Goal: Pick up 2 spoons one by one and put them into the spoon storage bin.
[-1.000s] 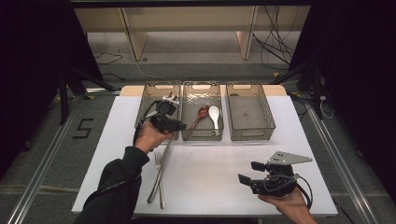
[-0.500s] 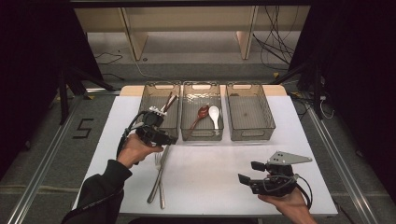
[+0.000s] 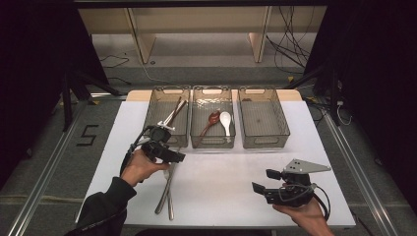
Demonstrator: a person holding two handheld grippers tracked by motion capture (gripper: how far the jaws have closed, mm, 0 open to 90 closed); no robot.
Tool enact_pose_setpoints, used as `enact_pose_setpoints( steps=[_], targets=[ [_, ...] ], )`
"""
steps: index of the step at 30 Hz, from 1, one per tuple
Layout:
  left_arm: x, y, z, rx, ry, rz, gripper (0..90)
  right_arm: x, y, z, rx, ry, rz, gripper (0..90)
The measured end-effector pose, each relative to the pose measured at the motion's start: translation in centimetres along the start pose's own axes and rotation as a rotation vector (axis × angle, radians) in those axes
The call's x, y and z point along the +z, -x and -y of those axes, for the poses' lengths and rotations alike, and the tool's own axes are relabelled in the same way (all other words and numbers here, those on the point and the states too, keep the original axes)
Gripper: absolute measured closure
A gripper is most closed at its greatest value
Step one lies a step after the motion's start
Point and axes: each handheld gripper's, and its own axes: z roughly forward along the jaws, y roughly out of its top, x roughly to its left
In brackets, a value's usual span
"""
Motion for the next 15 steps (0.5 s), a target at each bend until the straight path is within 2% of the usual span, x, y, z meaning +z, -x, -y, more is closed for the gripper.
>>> enact_pose_setpoints(
  steps=[15],
  targets=[
    [0.2,-0.2,2.4,-0.015,-0.044,-0.012,21.8,0.0,0.2,0.0,0.011,0.011,0.003,27.7]
  ],
)
